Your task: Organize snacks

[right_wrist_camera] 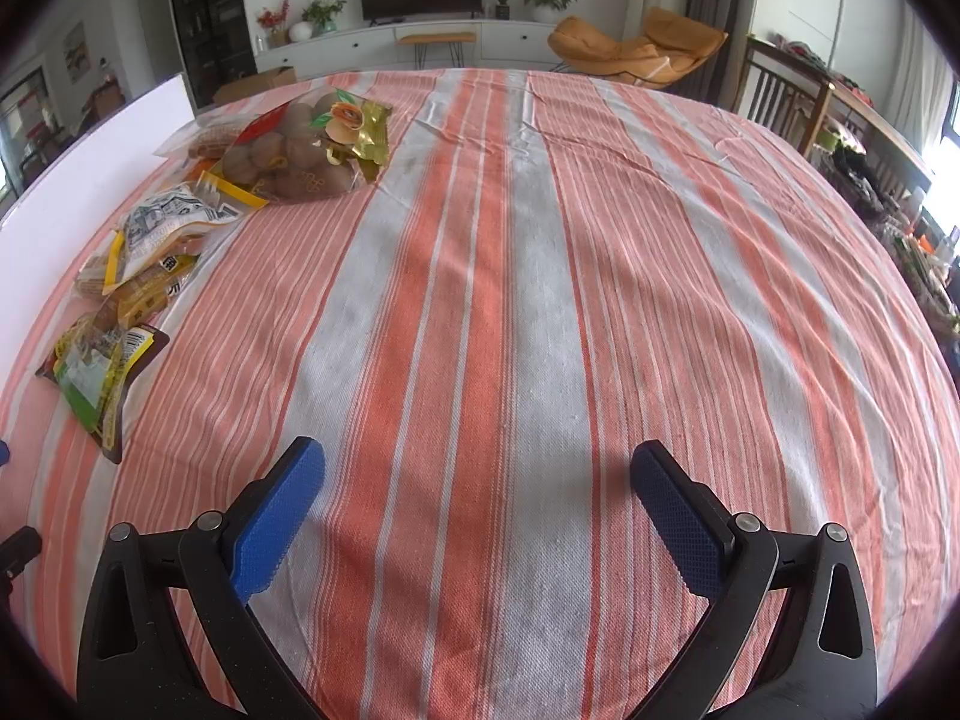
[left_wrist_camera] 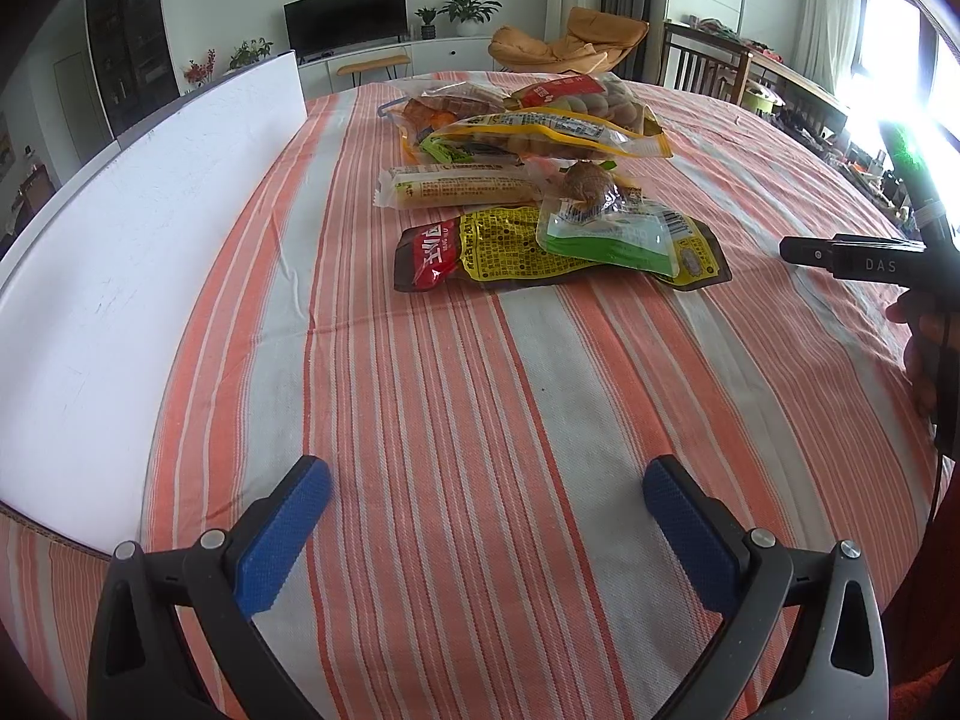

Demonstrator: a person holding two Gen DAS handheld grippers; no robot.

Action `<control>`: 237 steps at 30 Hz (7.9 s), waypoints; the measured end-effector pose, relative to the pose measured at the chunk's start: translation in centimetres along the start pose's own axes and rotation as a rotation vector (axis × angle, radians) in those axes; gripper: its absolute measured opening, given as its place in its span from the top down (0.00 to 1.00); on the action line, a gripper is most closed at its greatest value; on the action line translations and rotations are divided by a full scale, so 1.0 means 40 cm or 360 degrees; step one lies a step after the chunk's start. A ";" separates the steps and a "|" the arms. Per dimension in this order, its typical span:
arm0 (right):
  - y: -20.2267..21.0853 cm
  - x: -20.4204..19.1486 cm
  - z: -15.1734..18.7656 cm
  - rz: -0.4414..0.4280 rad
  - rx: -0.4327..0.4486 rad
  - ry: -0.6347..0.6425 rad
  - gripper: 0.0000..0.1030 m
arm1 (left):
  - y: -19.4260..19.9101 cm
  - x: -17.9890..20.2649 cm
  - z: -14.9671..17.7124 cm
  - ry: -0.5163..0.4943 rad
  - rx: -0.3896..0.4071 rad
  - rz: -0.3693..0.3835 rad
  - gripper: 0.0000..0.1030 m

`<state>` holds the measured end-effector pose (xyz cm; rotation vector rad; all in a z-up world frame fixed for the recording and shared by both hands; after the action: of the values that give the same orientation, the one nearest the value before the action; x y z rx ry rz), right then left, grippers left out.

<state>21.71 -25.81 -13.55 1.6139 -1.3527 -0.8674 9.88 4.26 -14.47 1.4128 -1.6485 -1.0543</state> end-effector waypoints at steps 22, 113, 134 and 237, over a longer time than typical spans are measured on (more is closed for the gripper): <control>0.001 0.000 0.001 0.0006 0.0001 -0.0011 0.00 | -0.002 0.000 0.000 -0.0001 -0.0001 -0.0001 0.00; 0.006 -0.022 0.023 -0.0222 0.0022 0.0166 0.01 | -0.037 0.087 -0.176 0.0475 -0.0243 0.0657 0.00; 0.012 -0.020 0.025 -0.0232 0.0025 0.0159 0.00 | -0.051 0.092 -0.188 -0.0115 -0.0259 0.0056 0.07; 0.170 -0.293 -0.295 -0.0994 -0.0343 0.0107 0.44 | 0.361 -0.417 -0.095 0.0710 0.0337 0.0455 0.58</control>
<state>27.44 -12.77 -2.61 1.8957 -0.6708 -1.2565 9.90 21.22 0.13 1.3694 -1.5937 -0.3764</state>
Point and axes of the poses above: each gripper's, at about its wrist camera, not at the fingertips, and y roughly against the way its jaws point, x to its right, z to its underside, the point moved 5 cm from there along -y, roughly the way its jaws point, and after that the axes turned 12 degrees about -x, right-handed, at the moved point
